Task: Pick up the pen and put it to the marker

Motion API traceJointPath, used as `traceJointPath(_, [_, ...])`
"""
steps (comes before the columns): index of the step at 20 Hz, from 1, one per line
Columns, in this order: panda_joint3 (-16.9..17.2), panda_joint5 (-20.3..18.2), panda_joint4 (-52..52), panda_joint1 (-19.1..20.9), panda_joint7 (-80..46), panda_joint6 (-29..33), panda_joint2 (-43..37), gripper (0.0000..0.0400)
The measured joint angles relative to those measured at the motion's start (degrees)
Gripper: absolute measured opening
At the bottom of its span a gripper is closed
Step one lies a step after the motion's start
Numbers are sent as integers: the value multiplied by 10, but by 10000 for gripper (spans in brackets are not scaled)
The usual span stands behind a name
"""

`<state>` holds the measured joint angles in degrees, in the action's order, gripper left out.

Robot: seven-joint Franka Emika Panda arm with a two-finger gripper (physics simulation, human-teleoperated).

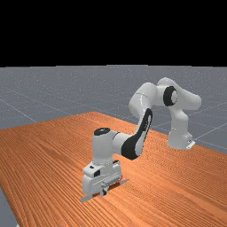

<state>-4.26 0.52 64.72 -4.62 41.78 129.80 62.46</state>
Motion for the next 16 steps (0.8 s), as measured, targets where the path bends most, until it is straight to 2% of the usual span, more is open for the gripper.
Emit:
traceJointPath(2, [-1, 2, -17, -17, -15, -7, 9, 0])
traceJointPath(4, [-39, -22, -28, -2, 29, 4, 24, 0])
traceJointPath(6, [-35, -17, -50, -6, 27, 13, 52, 0])
traceJointPath(8, [-26, -10, -75, -11, 21, 20, 65, 71])
traceJointPath(9, [-13, -2, -80, -22, 2, 20, 67, 75])
traceJointPath(10, [-10, 2, -81, -23, 6, 20, 67, 40])
traceJointPath(11, [-16, -1, -78, -18, 19, 23, 66, 24])
traceJointPath(14, [-18, 0, -70, -14, 29, 19, 58, 5])
traceJointPath(16, [-19, 1, -141, -16, 40, -15, 93, 2])
